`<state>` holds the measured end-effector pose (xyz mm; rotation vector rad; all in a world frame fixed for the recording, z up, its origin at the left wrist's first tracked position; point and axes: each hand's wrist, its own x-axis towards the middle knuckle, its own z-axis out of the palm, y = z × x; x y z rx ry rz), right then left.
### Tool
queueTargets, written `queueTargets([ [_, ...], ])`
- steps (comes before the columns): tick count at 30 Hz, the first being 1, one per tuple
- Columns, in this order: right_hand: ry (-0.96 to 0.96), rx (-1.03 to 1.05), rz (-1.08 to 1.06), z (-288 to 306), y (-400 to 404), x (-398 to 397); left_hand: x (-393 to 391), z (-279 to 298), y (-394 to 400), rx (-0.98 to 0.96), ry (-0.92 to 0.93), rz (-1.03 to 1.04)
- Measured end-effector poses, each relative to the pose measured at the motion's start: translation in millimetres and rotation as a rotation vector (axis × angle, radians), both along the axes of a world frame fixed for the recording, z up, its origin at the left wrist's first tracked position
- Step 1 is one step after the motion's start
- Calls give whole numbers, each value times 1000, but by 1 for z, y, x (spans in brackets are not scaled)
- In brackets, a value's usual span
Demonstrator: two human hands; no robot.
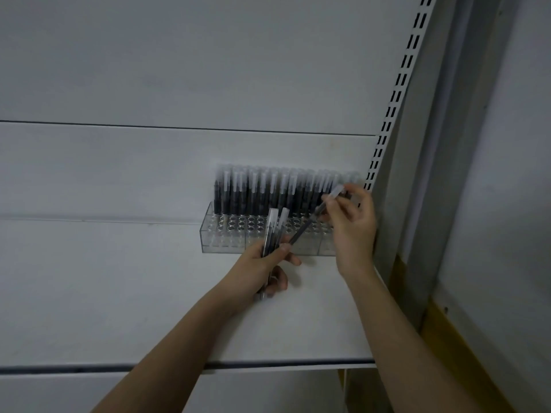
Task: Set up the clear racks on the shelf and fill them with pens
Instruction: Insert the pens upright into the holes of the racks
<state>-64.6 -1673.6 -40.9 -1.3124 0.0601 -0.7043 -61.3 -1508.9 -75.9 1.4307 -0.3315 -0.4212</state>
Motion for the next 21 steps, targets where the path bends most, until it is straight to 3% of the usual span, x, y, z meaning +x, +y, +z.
queueTargets([
  [10,-113,-370,-31,37,-5,31,3,-3,2,4,-32,43],
  [17,-72,-530,-55,32,-5,45,3,-5,2,11,-43,51],
  [21,76,-729,35,21,-2,48,4,-5,2,12,-38,53],
])
